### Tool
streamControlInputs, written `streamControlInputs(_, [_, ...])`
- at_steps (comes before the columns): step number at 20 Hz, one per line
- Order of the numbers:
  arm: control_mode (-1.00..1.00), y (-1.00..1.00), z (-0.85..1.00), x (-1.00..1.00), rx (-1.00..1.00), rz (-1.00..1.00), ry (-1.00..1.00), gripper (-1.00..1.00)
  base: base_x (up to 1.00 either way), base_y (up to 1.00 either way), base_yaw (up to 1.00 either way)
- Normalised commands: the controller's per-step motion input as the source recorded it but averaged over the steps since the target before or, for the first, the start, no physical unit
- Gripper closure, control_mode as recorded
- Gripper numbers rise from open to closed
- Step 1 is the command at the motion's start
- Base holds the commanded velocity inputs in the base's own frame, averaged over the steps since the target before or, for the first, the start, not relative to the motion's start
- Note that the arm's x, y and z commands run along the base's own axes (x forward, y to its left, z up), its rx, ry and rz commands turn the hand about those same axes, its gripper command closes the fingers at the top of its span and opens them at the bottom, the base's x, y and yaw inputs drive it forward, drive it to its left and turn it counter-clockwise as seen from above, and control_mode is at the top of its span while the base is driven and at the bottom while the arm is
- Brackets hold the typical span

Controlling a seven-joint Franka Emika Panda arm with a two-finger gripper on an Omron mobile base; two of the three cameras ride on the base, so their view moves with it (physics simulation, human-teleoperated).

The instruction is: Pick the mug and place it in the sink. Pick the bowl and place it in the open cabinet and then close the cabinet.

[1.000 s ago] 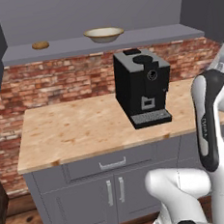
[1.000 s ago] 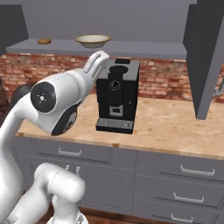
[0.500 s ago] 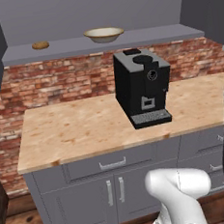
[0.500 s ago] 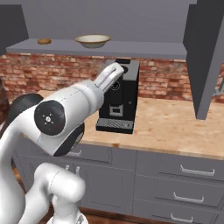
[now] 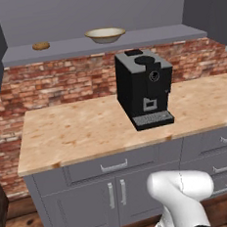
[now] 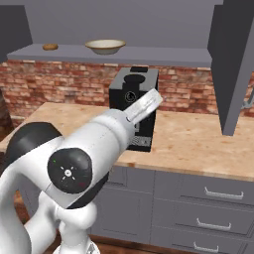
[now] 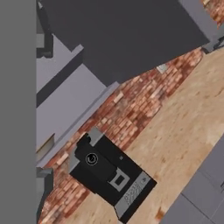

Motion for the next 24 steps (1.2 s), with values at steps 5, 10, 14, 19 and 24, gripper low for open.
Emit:
streamControlInputs(5, [-1.00,-0.41,0.00,-0.20,0.12,0.00,0.00,-1.00,0.00,0.00,0.00])
streamControlInputs(10, [-1.00,-0.49,0.03,0.00,0.15,0.00,0.00,-1.00,0.00,0.00,0.00])
streamControlInputs(14, [-1.00,-0.44,0.02,-0.13,0.09,0.00,-0.02,-1.00,0.00,0.00,0.00])
streamControlInputs(19, [-1.00,-0.46,0.00,0.00,0.01,0.00,0.00,-1.00,0.00,0.00,0.00])
streamControlInputs(24, [-1.00,-0.69,0.00,0.05,0.00,0.01,0.01,-1.00,0.00,0.00,0.00])
